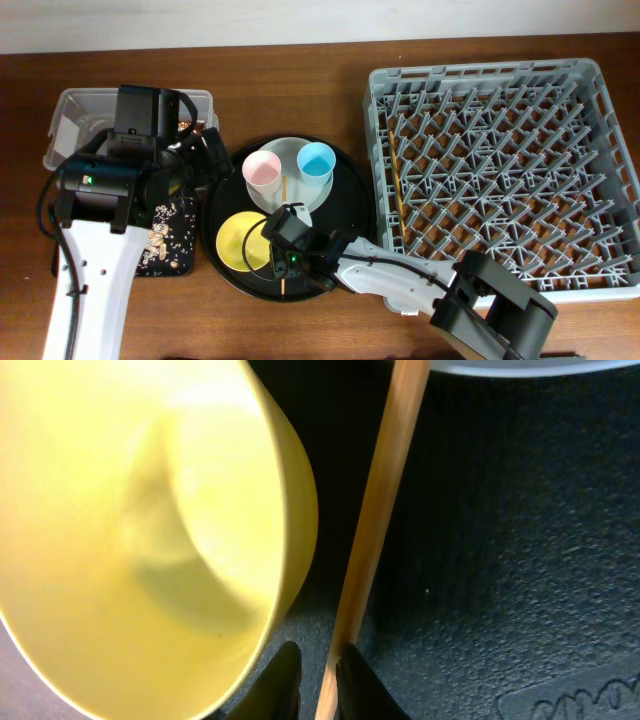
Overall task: Sort waste into correct bins and load items into the dishwasher rack
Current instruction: 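Return the right gripper to grasp the second chopstick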
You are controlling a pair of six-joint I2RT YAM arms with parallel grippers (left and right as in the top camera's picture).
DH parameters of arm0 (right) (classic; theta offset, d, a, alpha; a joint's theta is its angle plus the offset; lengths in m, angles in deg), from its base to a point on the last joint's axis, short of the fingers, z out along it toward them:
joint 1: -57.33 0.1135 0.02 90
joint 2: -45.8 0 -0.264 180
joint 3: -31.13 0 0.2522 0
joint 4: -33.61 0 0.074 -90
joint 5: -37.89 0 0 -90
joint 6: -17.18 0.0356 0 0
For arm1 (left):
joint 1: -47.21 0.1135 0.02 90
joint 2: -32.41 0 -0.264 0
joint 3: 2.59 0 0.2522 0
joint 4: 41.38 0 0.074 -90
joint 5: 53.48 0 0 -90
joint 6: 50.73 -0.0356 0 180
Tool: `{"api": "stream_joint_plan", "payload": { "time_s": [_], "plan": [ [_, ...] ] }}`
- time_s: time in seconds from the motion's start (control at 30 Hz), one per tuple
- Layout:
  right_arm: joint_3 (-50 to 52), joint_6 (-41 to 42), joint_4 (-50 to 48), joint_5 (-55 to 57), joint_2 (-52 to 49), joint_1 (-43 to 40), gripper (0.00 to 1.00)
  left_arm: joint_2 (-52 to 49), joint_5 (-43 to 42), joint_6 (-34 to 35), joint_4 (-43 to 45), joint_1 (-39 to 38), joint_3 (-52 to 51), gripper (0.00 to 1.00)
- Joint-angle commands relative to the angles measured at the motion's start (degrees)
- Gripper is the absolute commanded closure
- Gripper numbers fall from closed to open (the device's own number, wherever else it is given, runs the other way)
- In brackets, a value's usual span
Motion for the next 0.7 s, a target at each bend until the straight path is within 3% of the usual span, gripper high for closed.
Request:
{"api": "stream_joint_plan", "payload": {
  "time_s": [0.0,0.1,0.2,0.33,0.67],
  "plan": [
    [0.1,0.1,-0.9,-1.2,-0.5,0.4,0.84,0.5,0.2,-0.3,0.0,0.3,0.7,0.01],
    [0.1,-0.5,-2.8,-3.5,-0.5,0.4,0.84,0.5,0.2,-0.3,0.0,0.3,0.7,0.01],
    [0.1,-6.5,-4.4,-6.3,-0.5,0.3,0.8,0.5,0.2,-0.3,0.1,0.3,0.7,0.01],
    [0.1,-6.3,-1.0,1.3,-0.5,0.3,0.8,0.5,0.2,-0.3,0.0,0.3,0.7,0.01],
    [0.1,-3.2,1.8,5.7,-0.6,0.3,0.8,0.5,0.2,-0.3,0.0,0.3,0.7,0.01]
  ]
}}
